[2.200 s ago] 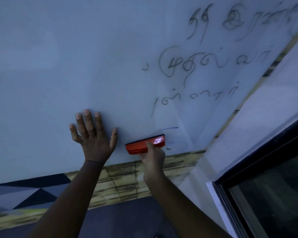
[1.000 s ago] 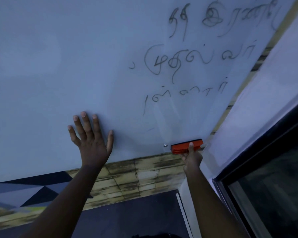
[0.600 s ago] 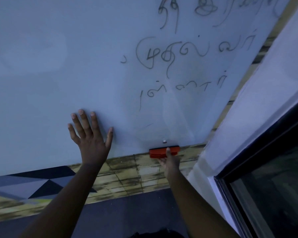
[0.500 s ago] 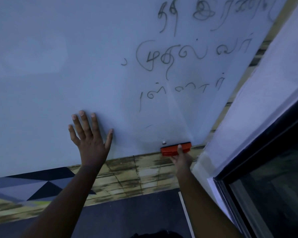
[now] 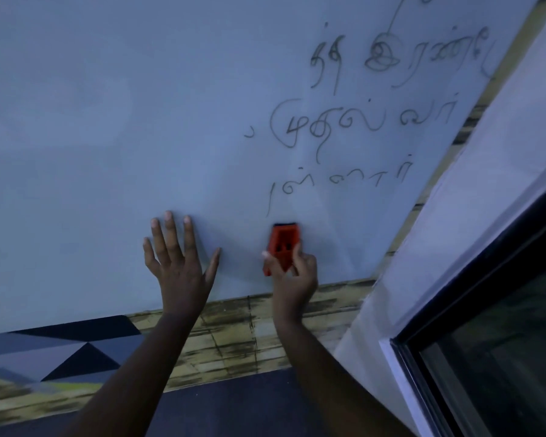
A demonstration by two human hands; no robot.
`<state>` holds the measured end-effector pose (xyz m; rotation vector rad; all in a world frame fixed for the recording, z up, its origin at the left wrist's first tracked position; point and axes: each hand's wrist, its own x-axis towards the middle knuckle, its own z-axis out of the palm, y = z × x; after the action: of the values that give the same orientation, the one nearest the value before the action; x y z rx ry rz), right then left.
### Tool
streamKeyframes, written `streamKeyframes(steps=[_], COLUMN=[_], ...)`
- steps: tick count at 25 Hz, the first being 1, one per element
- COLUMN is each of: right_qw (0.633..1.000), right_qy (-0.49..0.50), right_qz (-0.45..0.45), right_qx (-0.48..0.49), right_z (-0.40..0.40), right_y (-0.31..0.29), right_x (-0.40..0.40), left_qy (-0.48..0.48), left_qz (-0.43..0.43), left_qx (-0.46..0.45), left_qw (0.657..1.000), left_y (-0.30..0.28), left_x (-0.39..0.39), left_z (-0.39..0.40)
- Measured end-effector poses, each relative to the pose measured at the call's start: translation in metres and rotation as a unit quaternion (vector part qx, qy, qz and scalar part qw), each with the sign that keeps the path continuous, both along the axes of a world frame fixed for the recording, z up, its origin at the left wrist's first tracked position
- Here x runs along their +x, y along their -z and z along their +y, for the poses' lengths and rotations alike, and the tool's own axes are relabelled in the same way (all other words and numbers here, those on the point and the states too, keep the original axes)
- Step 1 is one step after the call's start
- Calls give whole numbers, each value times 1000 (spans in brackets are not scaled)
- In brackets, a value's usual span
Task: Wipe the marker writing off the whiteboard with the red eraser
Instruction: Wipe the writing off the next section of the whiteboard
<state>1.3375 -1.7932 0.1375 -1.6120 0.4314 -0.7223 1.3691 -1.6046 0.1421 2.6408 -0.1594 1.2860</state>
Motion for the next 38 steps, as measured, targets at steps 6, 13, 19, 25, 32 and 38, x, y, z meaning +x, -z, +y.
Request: streamKeyframes(steps=[6,13,19,25,32,38], right_qw=[889,991,958,989,923,916], right_qy=[-56,28,57,81,-13,18], right_qz=[-41,-114,-141,-127,-92,-108], right_qx=[-452,60,241,2,-374,-386], right_z=[-2,-77,-141,-97,9,-24], right_y=[12,-57,-98,-104,-69,-121], right_x=[2,23,33,27,14,18], left_qy=[40,53,60,23,21,19], left_qz=[-27,-131,-219,-264,-268,-272], left_qx=[28,21,27,80,81,92], left_qw=[998,990,973,961,960,958], left_y=[-12,-97,-163,-148,-144,-145], left_x=[-7,12,42,63,64,64], left_z=[26,40,51,48,47,47])
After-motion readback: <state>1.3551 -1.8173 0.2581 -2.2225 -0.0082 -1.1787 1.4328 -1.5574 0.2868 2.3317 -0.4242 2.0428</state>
